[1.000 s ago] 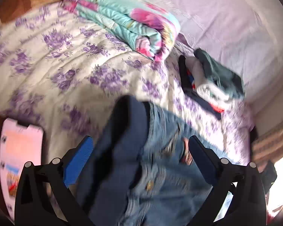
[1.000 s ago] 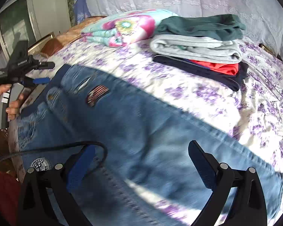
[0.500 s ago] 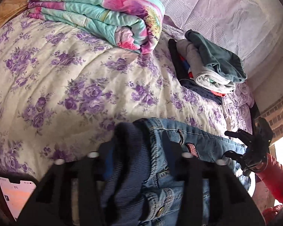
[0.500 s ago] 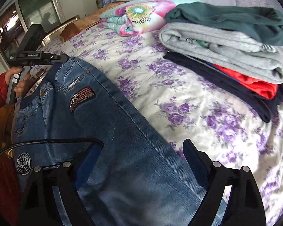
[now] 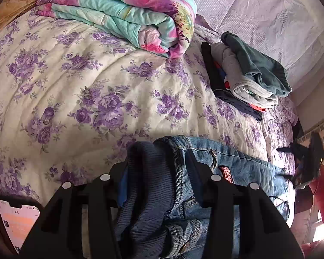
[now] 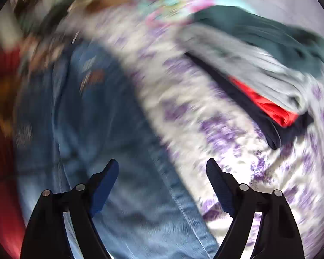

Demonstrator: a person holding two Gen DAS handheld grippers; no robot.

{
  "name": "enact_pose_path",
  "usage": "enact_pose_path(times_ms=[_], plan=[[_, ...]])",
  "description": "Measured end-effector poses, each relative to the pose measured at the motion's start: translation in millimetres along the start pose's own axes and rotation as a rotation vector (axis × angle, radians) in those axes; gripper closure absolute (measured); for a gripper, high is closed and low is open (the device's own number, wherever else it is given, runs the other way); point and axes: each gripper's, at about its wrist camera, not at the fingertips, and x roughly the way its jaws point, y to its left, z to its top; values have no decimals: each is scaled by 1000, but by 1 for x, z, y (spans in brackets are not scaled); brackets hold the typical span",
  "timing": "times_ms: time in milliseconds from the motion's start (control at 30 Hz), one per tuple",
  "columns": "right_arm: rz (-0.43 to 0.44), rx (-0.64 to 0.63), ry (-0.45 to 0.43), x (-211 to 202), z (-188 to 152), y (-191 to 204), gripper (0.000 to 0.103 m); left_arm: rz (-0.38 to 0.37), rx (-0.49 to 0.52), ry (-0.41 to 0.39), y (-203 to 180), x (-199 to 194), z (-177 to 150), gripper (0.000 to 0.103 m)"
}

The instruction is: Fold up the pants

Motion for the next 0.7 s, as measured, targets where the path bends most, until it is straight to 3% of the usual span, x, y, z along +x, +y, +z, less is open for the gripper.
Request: enact_pose_path(times_ms=[67,133,233,300,367,400,500,600,700], plan=[[28,53,-51,5,6,-8,27,2,5,11,0,3,2,57],[57,11,-16,27,10,-1,35,0,14,26,-2,5,6,57],[136,-51,77,64,10,16,38,11,50,39,-8,10,13,56],[105,-95,99,78,9,26,43,2,57,41,-11,15,16,55],[94,-87,88,72,11,30,78,-4,57,42,-13,19,17,58],[103,-78,92,65,12,33,94,-5,66,35,-16,19,18,69],[56,-105,34,28,8,52,96,-50,126,-3,-32,9,19,78],[10,-92,-26,-13,-4,70,96,-96,187,-37,-51,-13,15,79],[-35,-88,-71,-46,-21,93,96,-143,188,-73,-56,-38,10,79]])
